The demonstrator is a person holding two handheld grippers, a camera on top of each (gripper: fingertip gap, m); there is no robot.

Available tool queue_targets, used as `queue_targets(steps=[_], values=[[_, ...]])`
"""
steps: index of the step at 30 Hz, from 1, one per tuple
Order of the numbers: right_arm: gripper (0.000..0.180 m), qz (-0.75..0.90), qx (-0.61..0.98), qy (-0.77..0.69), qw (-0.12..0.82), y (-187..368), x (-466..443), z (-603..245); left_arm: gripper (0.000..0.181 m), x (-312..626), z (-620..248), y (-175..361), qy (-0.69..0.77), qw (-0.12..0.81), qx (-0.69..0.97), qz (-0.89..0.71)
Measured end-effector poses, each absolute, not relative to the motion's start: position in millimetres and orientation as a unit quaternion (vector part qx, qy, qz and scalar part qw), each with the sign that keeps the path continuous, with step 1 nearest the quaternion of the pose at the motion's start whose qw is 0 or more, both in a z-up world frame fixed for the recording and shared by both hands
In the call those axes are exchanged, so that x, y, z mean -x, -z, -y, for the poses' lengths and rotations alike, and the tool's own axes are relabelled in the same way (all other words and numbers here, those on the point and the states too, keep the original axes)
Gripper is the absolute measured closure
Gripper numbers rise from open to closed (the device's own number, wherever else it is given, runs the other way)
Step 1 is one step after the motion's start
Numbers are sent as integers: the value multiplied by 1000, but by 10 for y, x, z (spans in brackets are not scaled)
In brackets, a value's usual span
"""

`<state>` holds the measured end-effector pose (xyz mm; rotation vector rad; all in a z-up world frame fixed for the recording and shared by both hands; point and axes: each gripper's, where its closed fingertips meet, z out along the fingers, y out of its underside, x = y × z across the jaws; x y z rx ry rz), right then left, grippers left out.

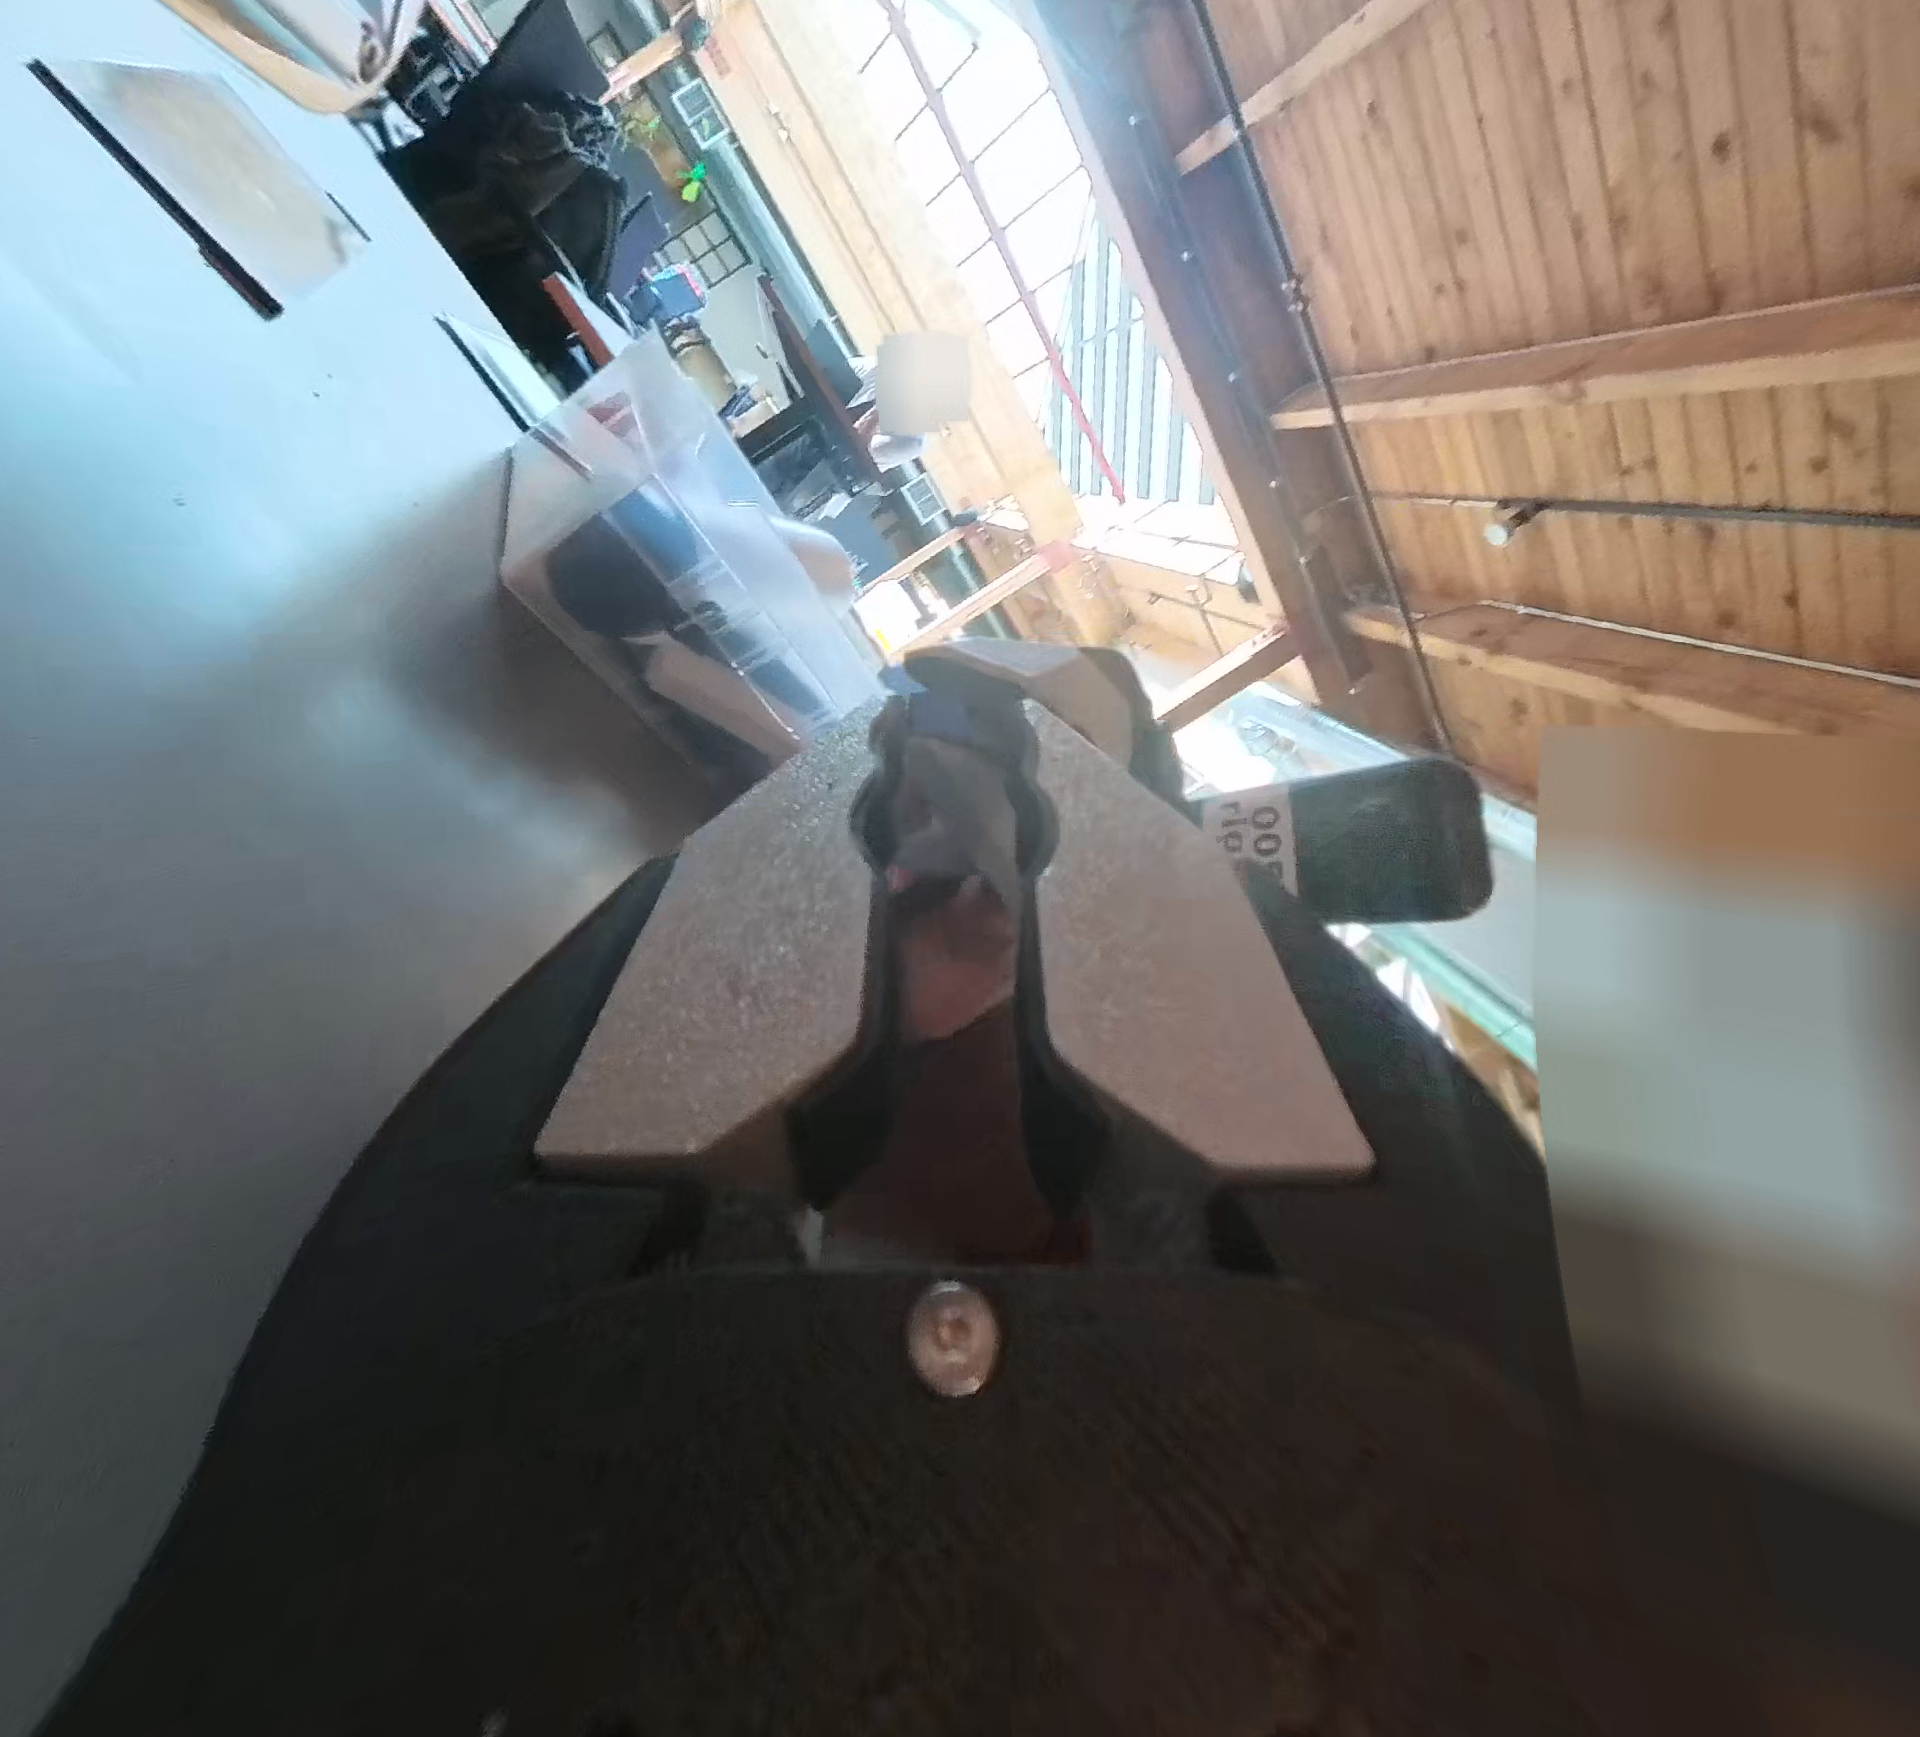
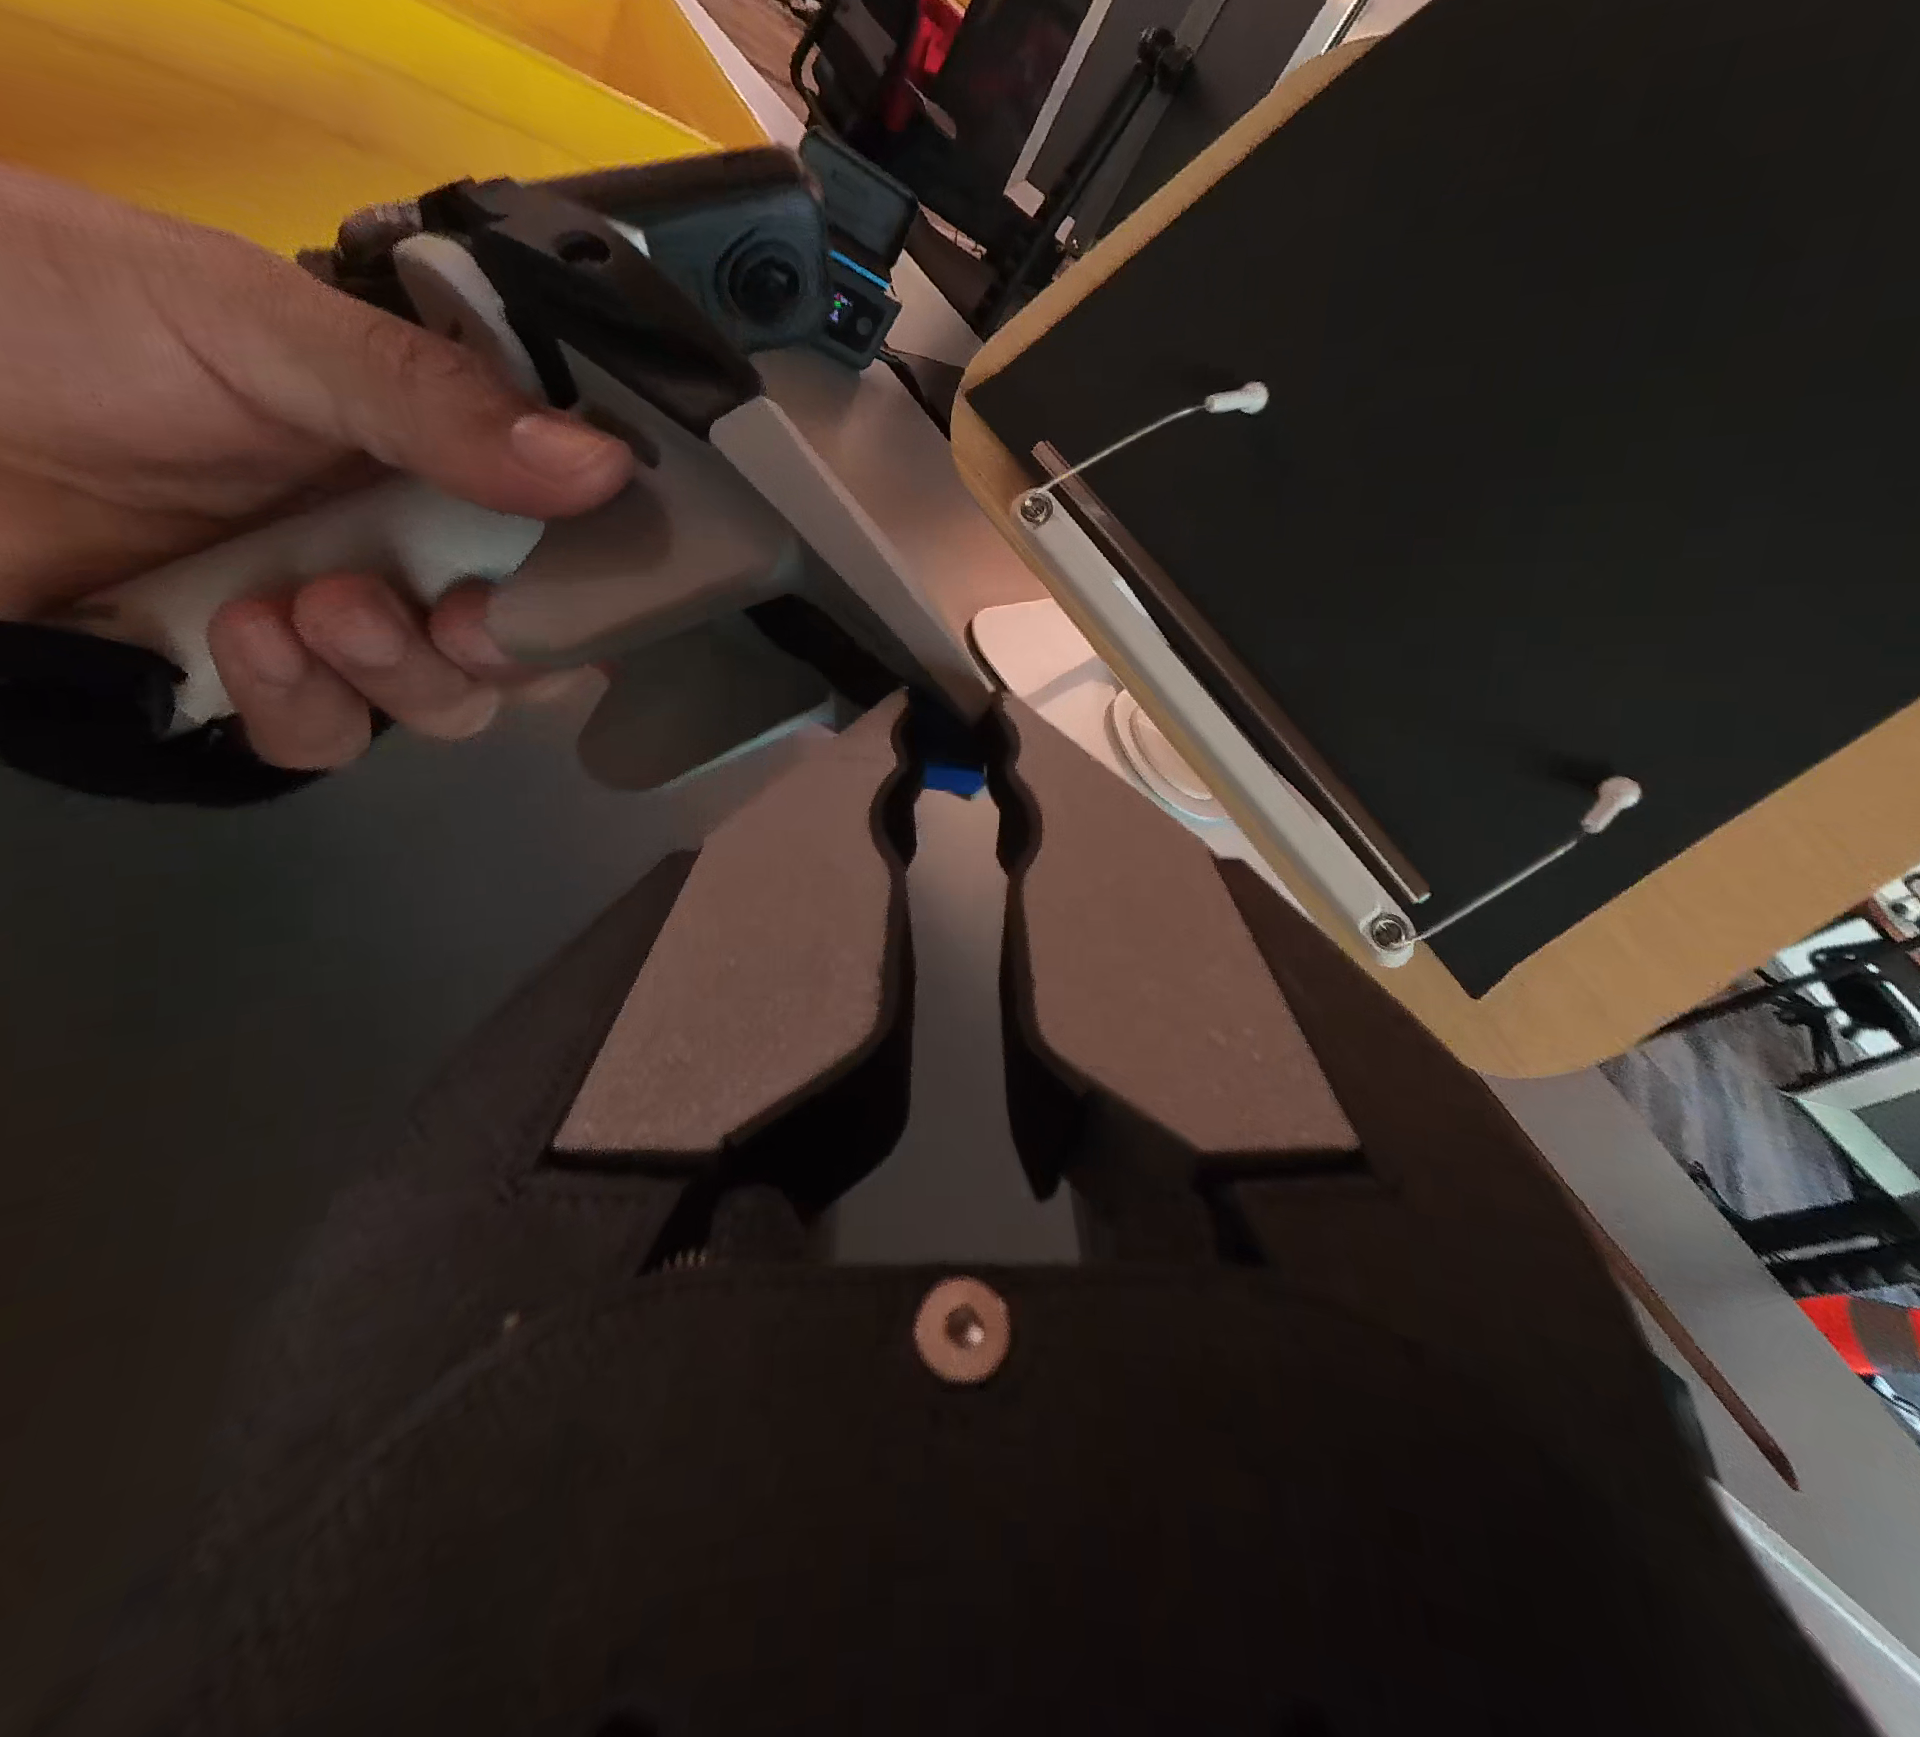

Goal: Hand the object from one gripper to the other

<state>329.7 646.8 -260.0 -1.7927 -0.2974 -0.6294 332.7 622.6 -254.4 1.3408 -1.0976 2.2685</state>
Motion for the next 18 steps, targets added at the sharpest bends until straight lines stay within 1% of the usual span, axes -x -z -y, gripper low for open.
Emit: queue_targets(steps=[2, 4, 6, 7, 9, 12, 13, 15, 17, 18], values=[[172, 126, 765, 275, 569, 2605, -3315, -6471, 166, -3329, -6238, 2547, -785, 145, -466, 383], [172, 103, 757, 309, 567, 2539, -3453, -6405, 161, -3323, -6315, 2503, -797, 162, -460, 355], [173, 75, 753, 312, 574, 2476, -3593, -6306, 181, -3307, -6498, 2393, -826, 171, -441, 306], [173, 58, 755, 293, 584, 2454, -3638, -6269, 181, -3313, -6590, 2373, -833, 163, -439, 293], [173, 26, 757, 244, 606, 2433, -3702, -6229, 181, -3344, -6650, 2438, -819, 122, -455, 329], [173, -5, 785, 123, 607, 2592, -3671, -6294, 181, -3340, -6538, 2512, -771, 23, -445, 455], [173, -13, 783, 74, 617, 2608, -3619, -6322, 179, -3333, -6480, 2528, -752, -7, -438, 492], [173, -35, 780, -45, 623, 2656, -3516, -6354, 153, -3338, -6394, 2585, -711, -62, -431, 552], [173, -62, 761, -184, 618, 2656, -3416, -6346, 149, -3315, -6323, 2629, -679, -104, -408, 602], [173, -78, 744, -246, 616, 2631, -3394, -6328, 143, -3308, -6300, 2664, -660, -125, -396, 626]])
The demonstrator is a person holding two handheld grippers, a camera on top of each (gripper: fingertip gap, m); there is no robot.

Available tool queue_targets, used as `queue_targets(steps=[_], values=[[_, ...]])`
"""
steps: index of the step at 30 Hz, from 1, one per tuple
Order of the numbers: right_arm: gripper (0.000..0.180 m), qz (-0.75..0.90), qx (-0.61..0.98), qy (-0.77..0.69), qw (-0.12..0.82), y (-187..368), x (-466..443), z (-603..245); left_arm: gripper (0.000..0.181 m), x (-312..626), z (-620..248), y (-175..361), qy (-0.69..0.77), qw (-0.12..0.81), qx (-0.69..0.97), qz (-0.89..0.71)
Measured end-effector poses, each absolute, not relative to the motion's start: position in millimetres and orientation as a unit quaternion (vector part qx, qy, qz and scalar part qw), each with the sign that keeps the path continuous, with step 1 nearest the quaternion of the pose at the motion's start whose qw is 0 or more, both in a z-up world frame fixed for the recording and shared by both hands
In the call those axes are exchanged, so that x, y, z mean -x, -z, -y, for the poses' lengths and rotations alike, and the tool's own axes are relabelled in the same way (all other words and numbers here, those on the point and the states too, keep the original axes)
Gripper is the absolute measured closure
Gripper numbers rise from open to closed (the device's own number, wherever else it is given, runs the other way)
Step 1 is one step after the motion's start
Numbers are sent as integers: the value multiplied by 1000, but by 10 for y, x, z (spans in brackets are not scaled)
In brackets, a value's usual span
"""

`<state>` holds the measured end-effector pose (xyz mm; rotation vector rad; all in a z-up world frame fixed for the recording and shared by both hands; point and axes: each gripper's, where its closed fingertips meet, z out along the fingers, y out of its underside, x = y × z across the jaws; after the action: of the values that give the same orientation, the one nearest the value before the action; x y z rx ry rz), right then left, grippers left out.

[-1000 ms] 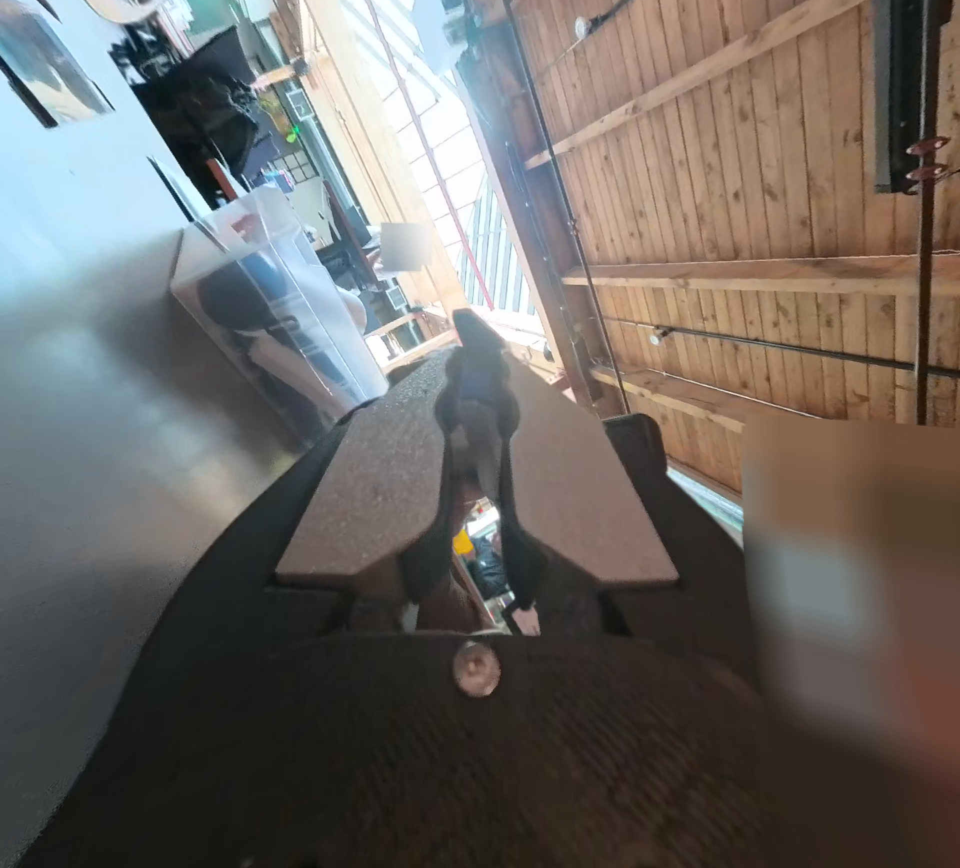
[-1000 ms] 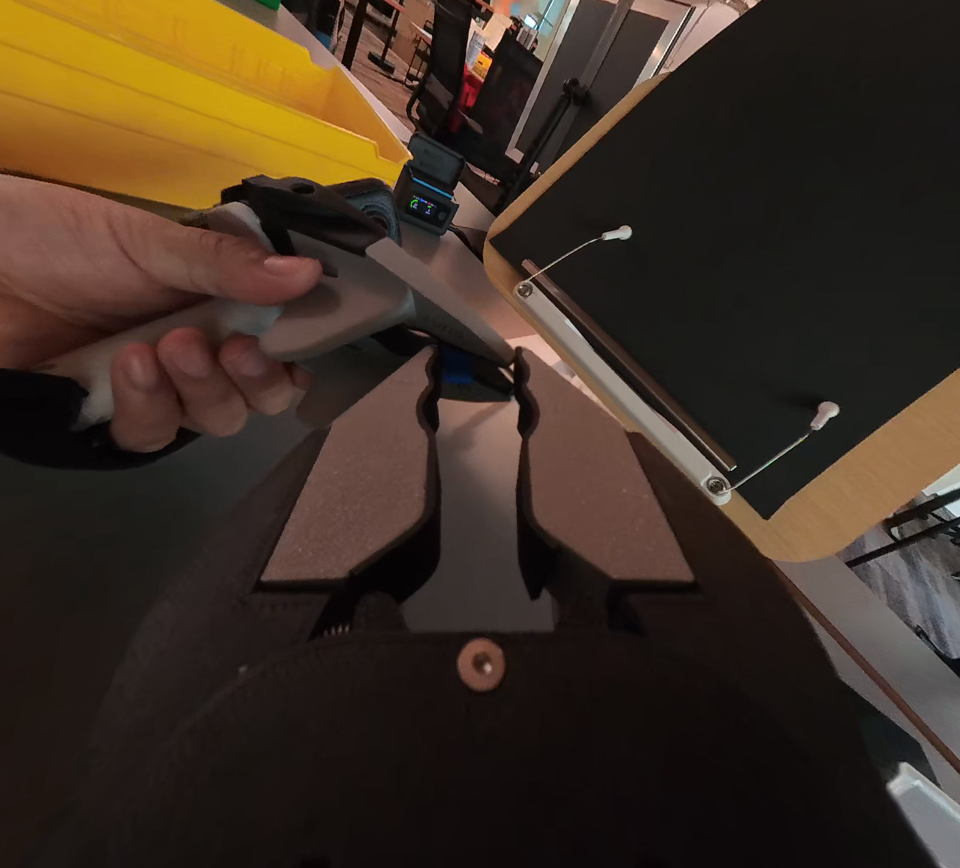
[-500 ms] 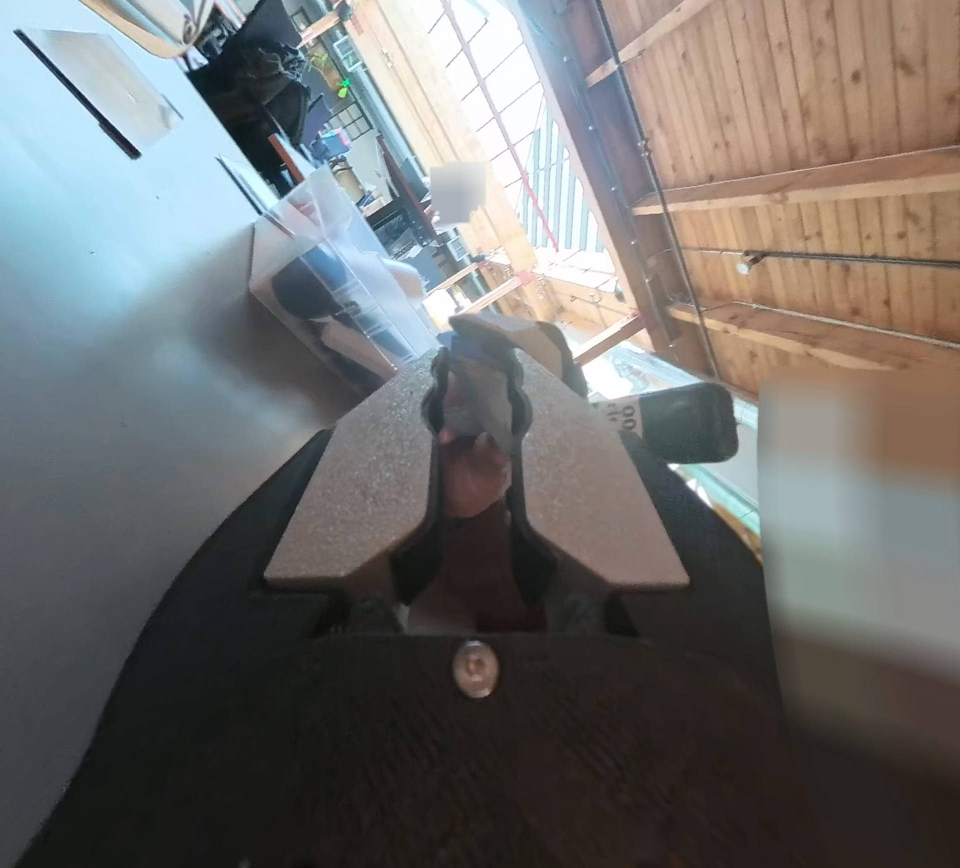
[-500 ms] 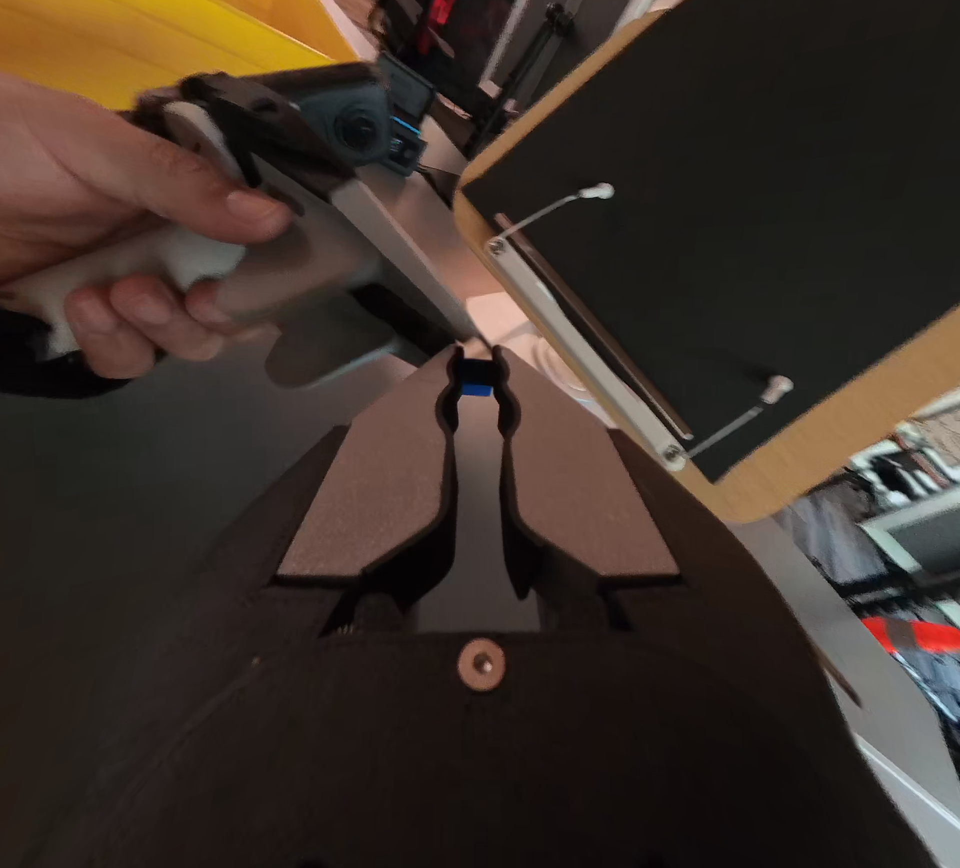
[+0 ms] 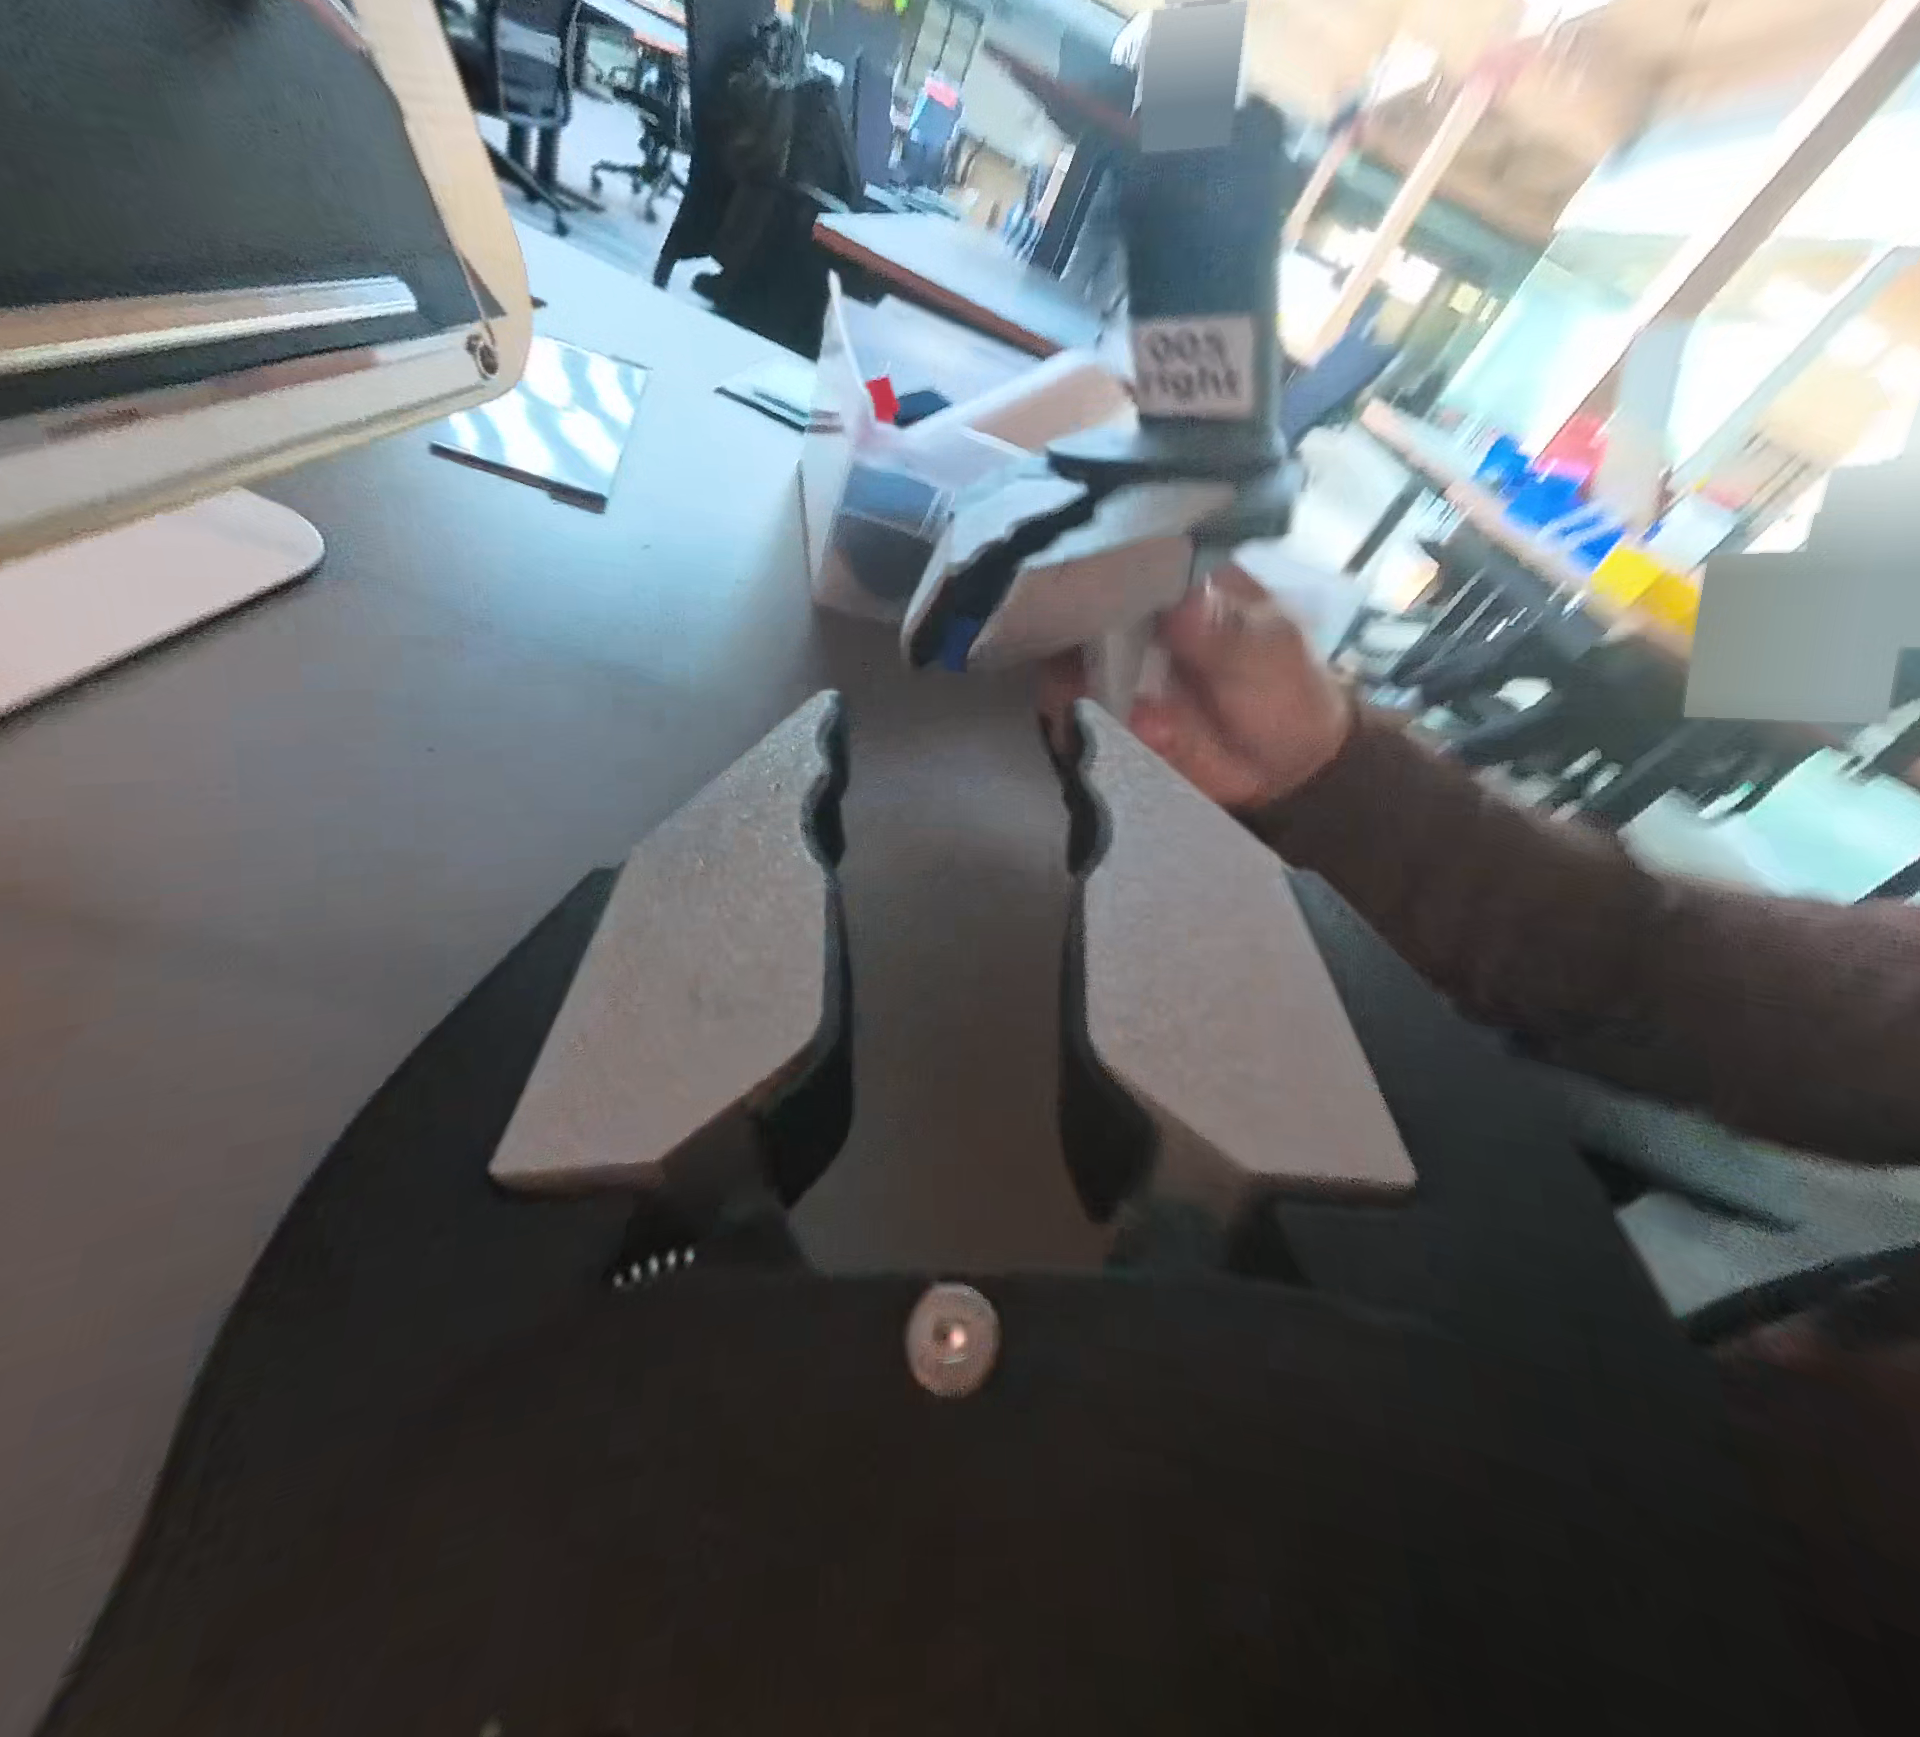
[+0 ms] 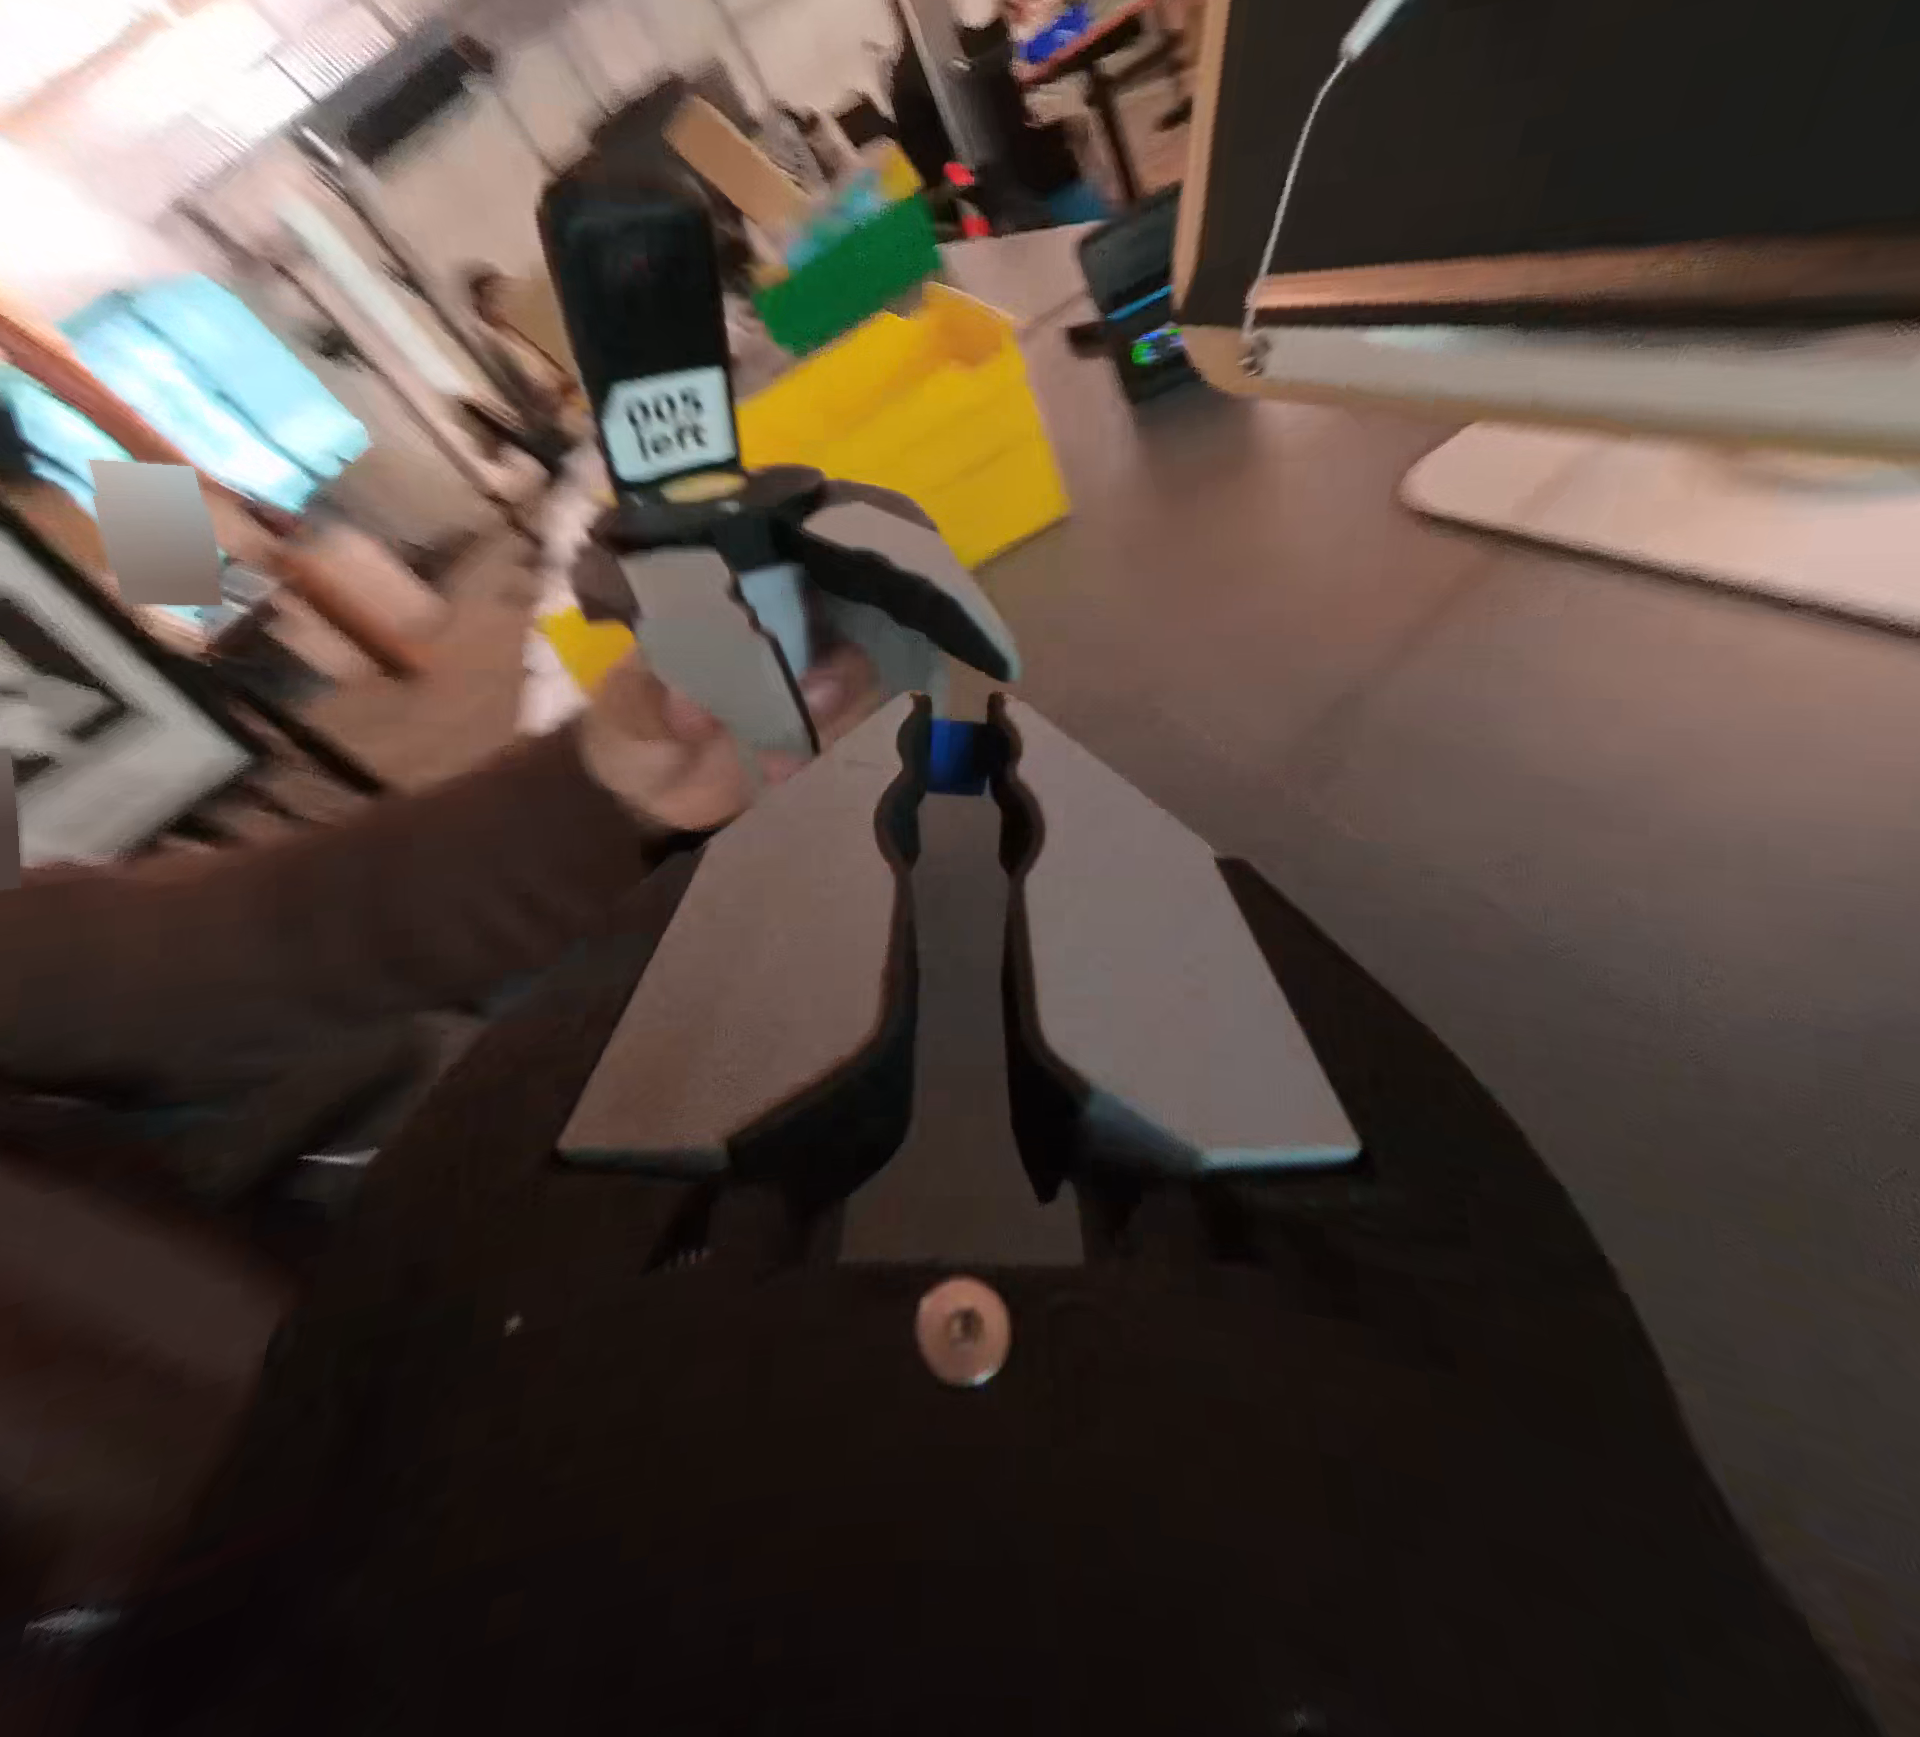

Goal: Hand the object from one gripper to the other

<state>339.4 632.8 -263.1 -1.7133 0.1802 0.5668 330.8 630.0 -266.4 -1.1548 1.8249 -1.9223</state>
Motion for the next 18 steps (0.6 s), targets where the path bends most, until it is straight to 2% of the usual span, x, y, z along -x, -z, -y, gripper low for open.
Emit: queue_targets(steps=[3, 8, 10, 13, 18], values=[[173, -110, 702, -358, 606, 2582, -3400, -6259, 135, -3283, -6277, 2835, 590, 181, 360, -700], [172, -105, 709, -413, 562, 2685, -3266, -6252, 133, -3238, -6175, 2916, 540, 249, 302, -745], [172, -93, 712, -425, 551, 2710, -3179, -6270, 139, -3234, -6126, 2916, 516, 287, 283, -756], [173, -85, 711, -442, 541, 2721, -3097, -6286, 159, -3238, -6107, 2922, 479, 339, 263, -766], [173, -83, 715, -451, 527, 2778, -3037, -6311, 159, -3241, -6071, 2885, 469, 366, 255, -763]])
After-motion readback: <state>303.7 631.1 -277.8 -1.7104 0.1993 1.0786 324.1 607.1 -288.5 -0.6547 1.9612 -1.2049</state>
